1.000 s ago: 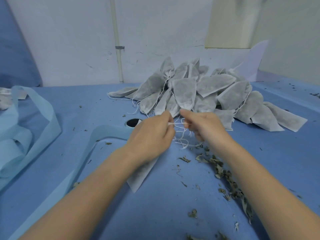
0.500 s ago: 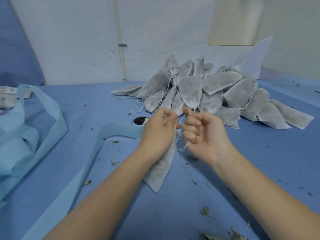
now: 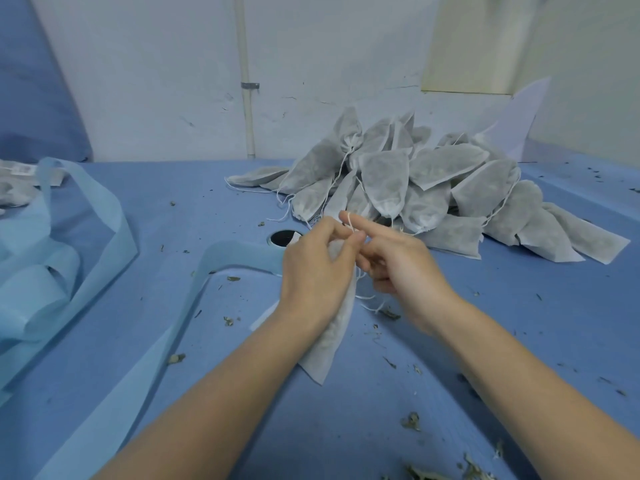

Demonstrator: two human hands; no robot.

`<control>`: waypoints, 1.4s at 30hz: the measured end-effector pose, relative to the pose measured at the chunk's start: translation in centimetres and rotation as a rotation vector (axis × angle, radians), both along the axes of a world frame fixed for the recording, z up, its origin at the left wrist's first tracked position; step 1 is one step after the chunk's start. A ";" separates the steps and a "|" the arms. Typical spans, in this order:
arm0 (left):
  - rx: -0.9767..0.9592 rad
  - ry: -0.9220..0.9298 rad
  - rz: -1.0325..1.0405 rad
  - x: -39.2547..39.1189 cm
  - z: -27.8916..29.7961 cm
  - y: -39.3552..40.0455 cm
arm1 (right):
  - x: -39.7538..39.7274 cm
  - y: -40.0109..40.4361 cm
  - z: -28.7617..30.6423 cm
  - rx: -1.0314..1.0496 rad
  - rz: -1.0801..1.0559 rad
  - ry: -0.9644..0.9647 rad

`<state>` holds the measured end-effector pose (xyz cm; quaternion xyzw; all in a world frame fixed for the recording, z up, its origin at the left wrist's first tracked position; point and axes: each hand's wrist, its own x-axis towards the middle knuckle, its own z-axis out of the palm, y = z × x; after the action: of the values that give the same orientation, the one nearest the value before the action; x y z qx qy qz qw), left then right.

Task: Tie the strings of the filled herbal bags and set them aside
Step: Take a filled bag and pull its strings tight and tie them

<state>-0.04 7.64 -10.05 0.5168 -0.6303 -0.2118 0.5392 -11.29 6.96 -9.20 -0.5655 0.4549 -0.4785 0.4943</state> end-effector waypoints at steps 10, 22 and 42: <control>0.092 0.090 0.080 0.6 -0.5 -1.0 | 0.2 -0.2 -1.0 -0.322 -0.158 0.389; 0.118 0.240 -0.236 1.4 -0.1 -0.9 | -1.8 -1.1 -0.4 -0.059 -0.049 0.160; 0.124 -0.158 0.106 0.5 0.5 -0.5 | -0.2 -0.1 0.0 -0.047 -0.126 -0.123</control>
<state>0.45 7.09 -9.54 0.5968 -0.6282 -0.1802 0.4655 -11.48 6.82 -9.19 -0.5167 0.4472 -0.5528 0.4769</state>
